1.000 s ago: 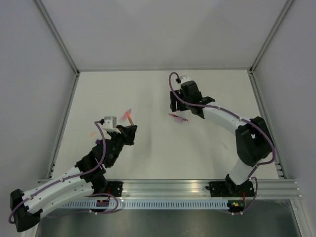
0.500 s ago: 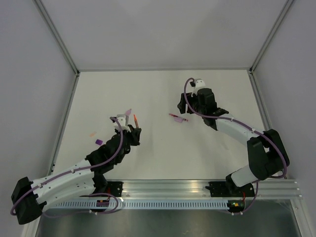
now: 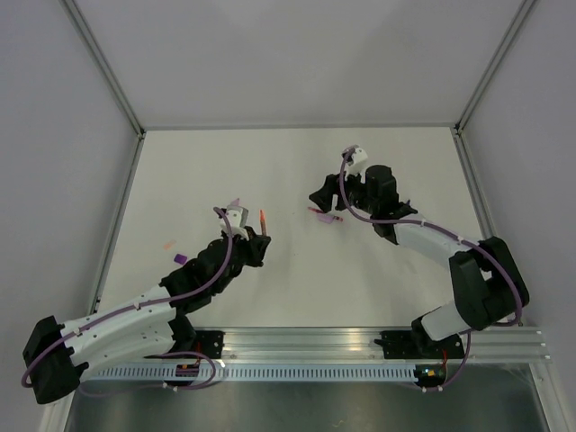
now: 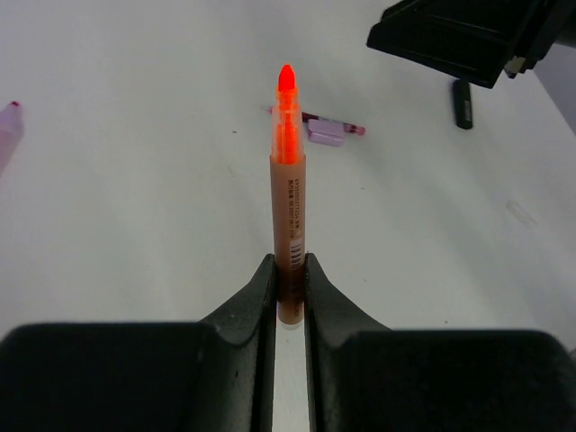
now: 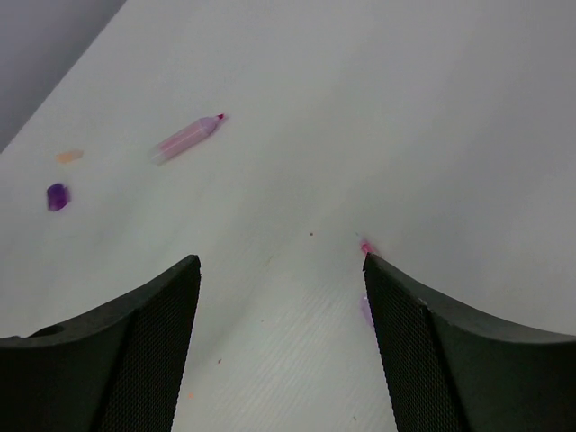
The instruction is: Insert the pens into the pen caps
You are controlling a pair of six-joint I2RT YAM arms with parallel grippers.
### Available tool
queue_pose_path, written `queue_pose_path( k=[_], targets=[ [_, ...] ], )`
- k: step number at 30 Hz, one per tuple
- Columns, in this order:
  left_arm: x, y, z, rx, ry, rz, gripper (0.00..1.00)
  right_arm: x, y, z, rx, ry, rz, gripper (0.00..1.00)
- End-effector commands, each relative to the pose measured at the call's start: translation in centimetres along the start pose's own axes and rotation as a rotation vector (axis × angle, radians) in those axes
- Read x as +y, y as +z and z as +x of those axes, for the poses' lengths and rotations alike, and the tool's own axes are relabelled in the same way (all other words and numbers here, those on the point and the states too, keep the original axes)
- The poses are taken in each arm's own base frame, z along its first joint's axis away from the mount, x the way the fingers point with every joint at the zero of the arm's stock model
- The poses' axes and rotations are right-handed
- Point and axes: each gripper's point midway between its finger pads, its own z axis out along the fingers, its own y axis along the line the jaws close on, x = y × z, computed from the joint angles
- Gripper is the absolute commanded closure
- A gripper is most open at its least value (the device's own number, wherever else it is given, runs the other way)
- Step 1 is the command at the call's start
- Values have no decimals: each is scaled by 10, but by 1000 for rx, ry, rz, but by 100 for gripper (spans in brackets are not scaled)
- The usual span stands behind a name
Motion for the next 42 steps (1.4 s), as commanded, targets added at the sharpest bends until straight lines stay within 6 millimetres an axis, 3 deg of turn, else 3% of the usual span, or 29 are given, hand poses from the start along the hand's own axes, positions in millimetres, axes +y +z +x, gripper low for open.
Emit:
queue_pose_path(
  k=[1, 2, 3, 4, 7, 11, 15, 31, 33, 34, 42],
  targets=[
    [-53, -8, -24, -25, 12, 255, 98, 71, -39, -57, -207, -67, -313, 21],
    [-58, -12, -27, -36, 9, 288, 98, 82, -48, -46, -198, -11, -372, 21],
    [-64, -15, -25, -29, 16, 334, 98, 101, -63, -62, -288, -41, -456, 21],
    [-69, -17, -28, -44, 13, 363, 98, 118, -82, -56, -293, -5, -541, 21],
    [-82, -24, -29, -46, 18, 443, 98, 147, -116, -66, -377, -37, -675, 20],
    [-101, -33, -26, -33, 18, 563, 98, 175, -138, -67, -383, -41, -794, 21],
    [-108, -38, -27, -34, 13, 606, 98, 187, -147, -63, -380, -39, -844, 25],
    [-111, -45, -29, -55, 23, 647, 98, 216, -107, -25, -240, -5, -863, 36],
    [-112, -46, -30, -58, 24, 655, 98, 219, -104, -25, -232, 12, -874, 47],
    [-112, -47, -31, -63, 23, 657, 98, 218, -101, -25, -228, 14, -872, 47],
    [-111, -49, -30, -63, 35, 664, 98, 220, -89, -31, -225, 73, -868, 100]
  ],
)
